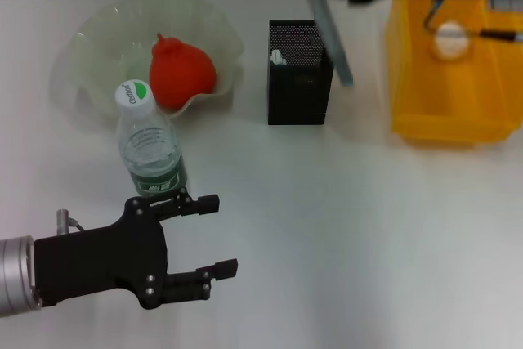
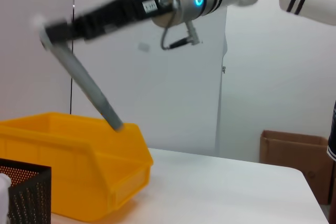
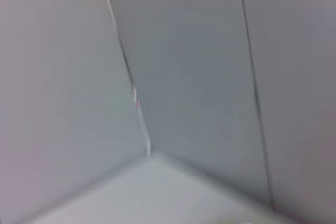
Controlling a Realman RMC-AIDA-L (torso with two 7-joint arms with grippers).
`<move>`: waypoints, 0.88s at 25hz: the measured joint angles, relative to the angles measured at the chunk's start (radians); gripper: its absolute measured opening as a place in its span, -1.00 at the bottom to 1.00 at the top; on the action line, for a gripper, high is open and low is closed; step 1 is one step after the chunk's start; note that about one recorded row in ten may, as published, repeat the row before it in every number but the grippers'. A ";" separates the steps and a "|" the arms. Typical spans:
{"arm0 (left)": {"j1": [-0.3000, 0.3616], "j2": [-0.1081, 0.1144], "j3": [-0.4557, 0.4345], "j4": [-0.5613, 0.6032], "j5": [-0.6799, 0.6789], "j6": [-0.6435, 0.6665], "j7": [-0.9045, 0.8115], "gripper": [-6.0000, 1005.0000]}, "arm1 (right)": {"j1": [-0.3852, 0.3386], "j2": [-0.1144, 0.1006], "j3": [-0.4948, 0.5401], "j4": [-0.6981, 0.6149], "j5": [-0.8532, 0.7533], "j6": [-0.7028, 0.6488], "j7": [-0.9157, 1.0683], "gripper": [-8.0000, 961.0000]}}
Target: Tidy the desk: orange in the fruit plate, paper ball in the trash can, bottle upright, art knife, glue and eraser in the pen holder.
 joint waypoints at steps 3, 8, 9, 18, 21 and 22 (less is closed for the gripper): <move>-0.003 -0.001 0.000 -0.005 0.000 -0.002 0.002 0.56 | -0.020 0.001 0.013 0.145 0.254 0.087 -0.337 -0.68; -0.007 -0.001 -0.001 -0.014 0.000 -0.003 0.002 0.56 | 0.039 -0.004 0.034 0.474 0.598 0.091 -0.814 -0.69; -0.009 -0.001 -0.001 -0.017 0.000 -0.002 0.002 0.56 | 0.054 -0.004 0.035 0.518 0.615 0.091 -0.867 -0.69; -0.025 -0.002 -0.002 -0.042 0.000 -0.006 0.006 0.56 | 0.141 0.001 0.034 0.791 0.630 0.101 -1.123 -0.69; -0.029 -0.002 0.001 -0.043 0.000 -0.005 0.006 0.56 | 0.165 0.000 0.039 0.862 0.631 0.106 -1.162 -0.69; -0.030 -0.002 0.001 -0.043 0.000 -0.005 0.006 0.56 | 0.173 -0.001 0.041 0.880 0.632 0.111 -1.168 -0.69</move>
